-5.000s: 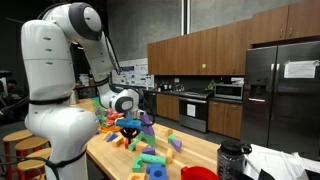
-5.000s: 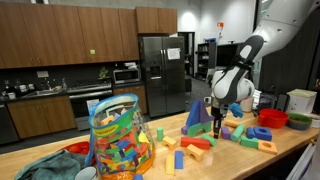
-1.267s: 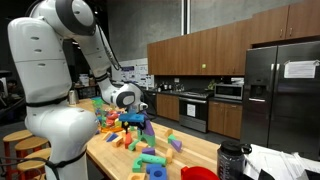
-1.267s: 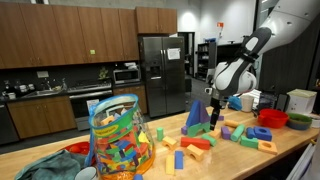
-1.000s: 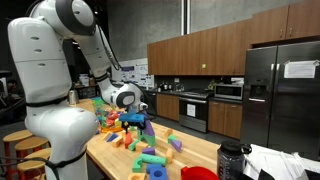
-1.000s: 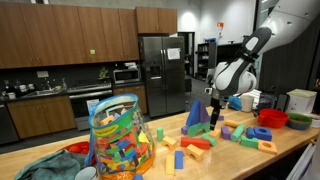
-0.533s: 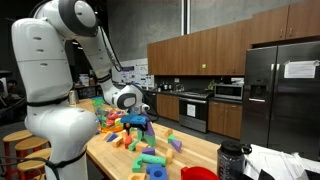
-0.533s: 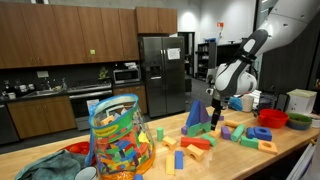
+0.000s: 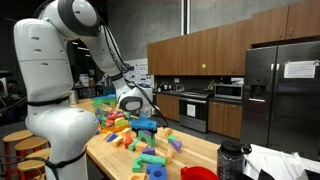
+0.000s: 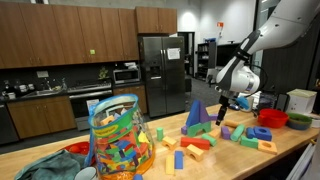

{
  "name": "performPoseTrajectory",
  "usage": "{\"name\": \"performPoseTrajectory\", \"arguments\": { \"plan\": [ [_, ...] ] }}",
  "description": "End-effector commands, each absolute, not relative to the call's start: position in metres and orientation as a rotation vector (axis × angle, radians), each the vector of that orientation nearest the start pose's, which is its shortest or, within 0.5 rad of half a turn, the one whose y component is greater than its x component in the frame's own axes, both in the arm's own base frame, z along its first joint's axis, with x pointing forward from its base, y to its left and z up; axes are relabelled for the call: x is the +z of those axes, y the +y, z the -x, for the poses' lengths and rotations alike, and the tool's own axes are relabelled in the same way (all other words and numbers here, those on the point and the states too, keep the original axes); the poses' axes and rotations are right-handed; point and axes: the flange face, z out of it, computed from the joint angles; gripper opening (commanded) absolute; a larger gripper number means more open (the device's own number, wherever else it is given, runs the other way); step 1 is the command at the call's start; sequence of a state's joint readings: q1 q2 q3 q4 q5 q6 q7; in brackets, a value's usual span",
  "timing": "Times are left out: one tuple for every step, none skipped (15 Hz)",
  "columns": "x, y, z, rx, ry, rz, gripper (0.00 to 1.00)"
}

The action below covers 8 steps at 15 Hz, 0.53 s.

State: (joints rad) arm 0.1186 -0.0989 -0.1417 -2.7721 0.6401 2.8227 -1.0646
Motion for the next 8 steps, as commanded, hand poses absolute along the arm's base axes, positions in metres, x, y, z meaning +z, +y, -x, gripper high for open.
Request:
{"name": "performPoseTrajectory", "arguments": {
  "plan": [
    [0.242, -0.065, -0.383, -0.415, -0.690, 2.885, 1.00],
    [0.239, -0.070, -0.380, -0.418, -0.698, 2.877, 1.00],
    [0.236, -0.076, -0.377, -0.423, -0.703, 2.870, 1.00],
    [0.231, -0.081, -0.374, -0.427, -0.714, 2.865, 1.00],
    [0.228, -0.085, -0.371, -0.432, -0.724, 2.861, 1.00],
    [0.224, -0.089, -0.368, -0.436, -0.732, 2.854, 1.00],
    [0.220, -0.092, -0.364, -0.440, -0.740, 2.847, 1.00],
    [0.215, -0.094, -0.361, -0.439, -0.751, 2.841, 1.00]
  ]
}}
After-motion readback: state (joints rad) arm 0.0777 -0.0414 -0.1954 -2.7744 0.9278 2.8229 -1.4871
